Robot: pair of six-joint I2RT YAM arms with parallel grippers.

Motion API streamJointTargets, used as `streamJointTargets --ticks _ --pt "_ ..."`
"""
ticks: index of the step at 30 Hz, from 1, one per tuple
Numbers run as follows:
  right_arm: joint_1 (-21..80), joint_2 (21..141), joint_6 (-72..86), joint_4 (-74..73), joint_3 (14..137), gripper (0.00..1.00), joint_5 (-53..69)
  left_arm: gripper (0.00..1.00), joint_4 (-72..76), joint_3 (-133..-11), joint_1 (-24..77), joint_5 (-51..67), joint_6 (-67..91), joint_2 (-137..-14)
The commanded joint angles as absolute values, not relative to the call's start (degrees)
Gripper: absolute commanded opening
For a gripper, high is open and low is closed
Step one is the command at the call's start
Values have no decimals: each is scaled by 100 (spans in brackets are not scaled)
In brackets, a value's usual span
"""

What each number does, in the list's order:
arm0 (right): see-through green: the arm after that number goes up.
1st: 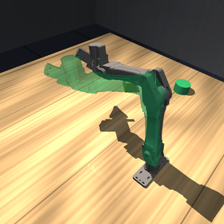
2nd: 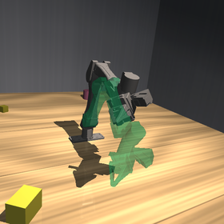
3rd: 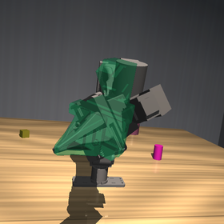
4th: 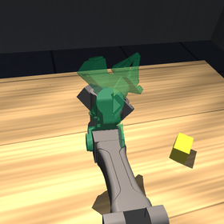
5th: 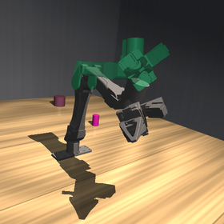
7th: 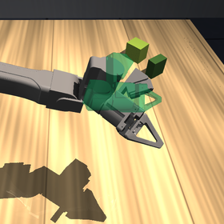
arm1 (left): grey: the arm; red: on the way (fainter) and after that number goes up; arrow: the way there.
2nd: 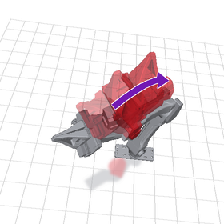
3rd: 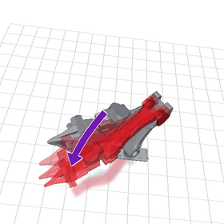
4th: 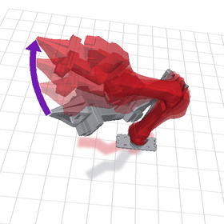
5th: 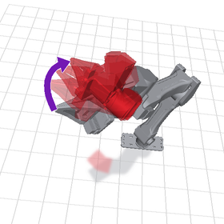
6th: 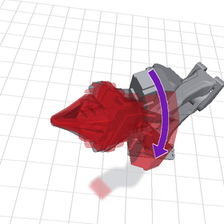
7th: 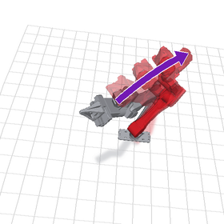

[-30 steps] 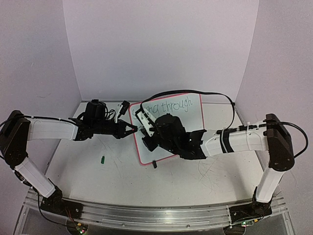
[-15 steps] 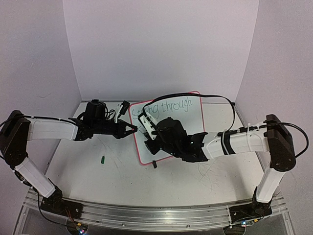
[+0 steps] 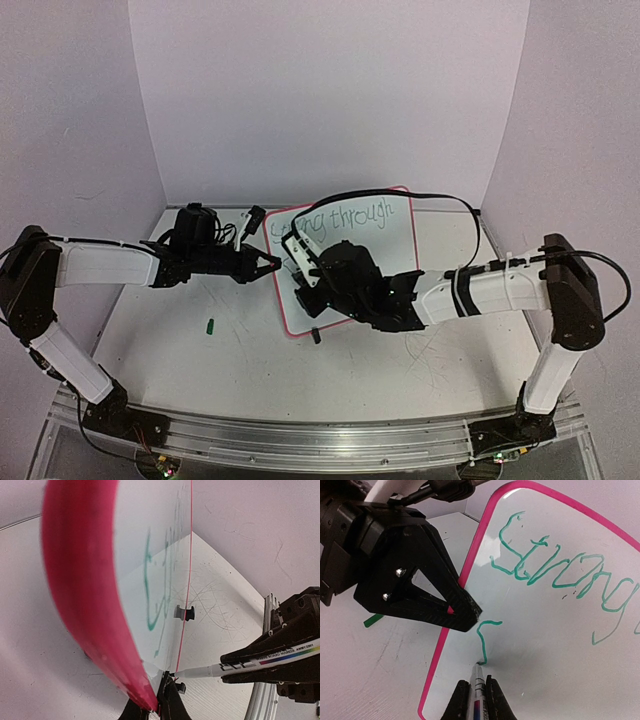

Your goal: Write a sentence on the whiteboard

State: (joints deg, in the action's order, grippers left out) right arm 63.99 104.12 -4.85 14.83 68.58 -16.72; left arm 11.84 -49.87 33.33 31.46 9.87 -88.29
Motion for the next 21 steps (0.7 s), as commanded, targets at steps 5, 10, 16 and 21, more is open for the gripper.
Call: streamJointTargets --ticks 5,10,16,21 --pt "6434 10599 -409 1471 7344 0 -1596 0 836 -4969 3231 1919 396 -8798" --pt "6434 10386 -429 1505 7266 0 -1513 0 835 -4980 3233 1916 396 -8811" --pt "6410 9687 -494 1687 6777 0 -1642 0 835 -4971 3234 1908 395 -8812" --pt "6294 9816 -590 1679 6925 0 -1720 0 828 -4994 3234 1931 394 -8839"
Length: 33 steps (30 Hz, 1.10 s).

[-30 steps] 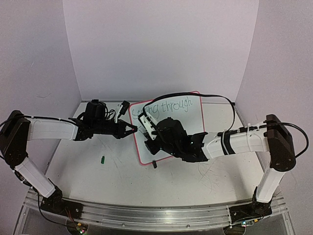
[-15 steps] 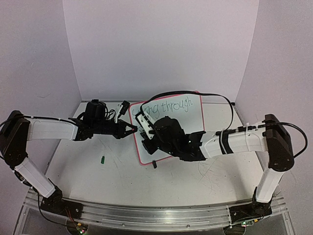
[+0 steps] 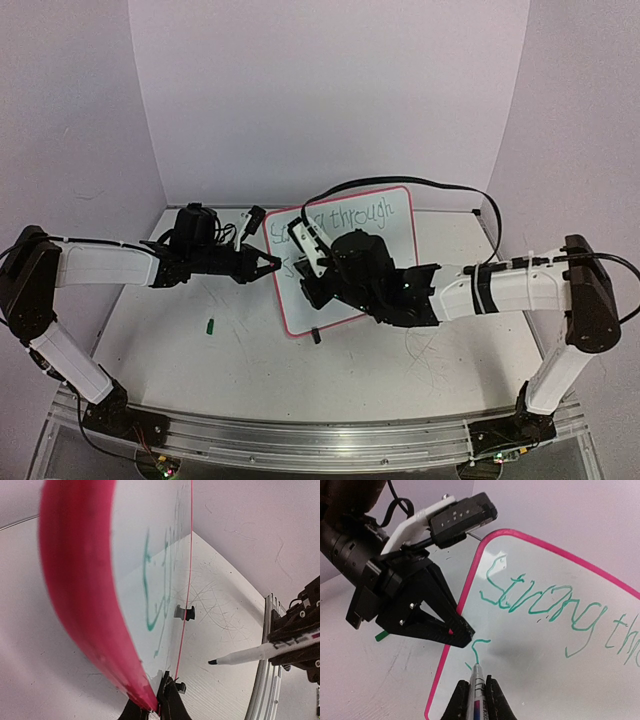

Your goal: Write a sentence on the whiteboard

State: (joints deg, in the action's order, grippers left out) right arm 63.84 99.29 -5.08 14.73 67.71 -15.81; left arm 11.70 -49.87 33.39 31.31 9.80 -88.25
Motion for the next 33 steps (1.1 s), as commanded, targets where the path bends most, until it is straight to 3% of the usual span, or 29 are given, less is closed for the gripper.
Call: streamJointTargets --ticks 1,33 --pt "6268 9873 -587 1681 6976 0 -1717 0 829 -4991 3233 1933 395 -8831" --pt "6131 10351 -538 1573 7292 0 -1828 0 827 -4999 3232 1925 369 -8829"
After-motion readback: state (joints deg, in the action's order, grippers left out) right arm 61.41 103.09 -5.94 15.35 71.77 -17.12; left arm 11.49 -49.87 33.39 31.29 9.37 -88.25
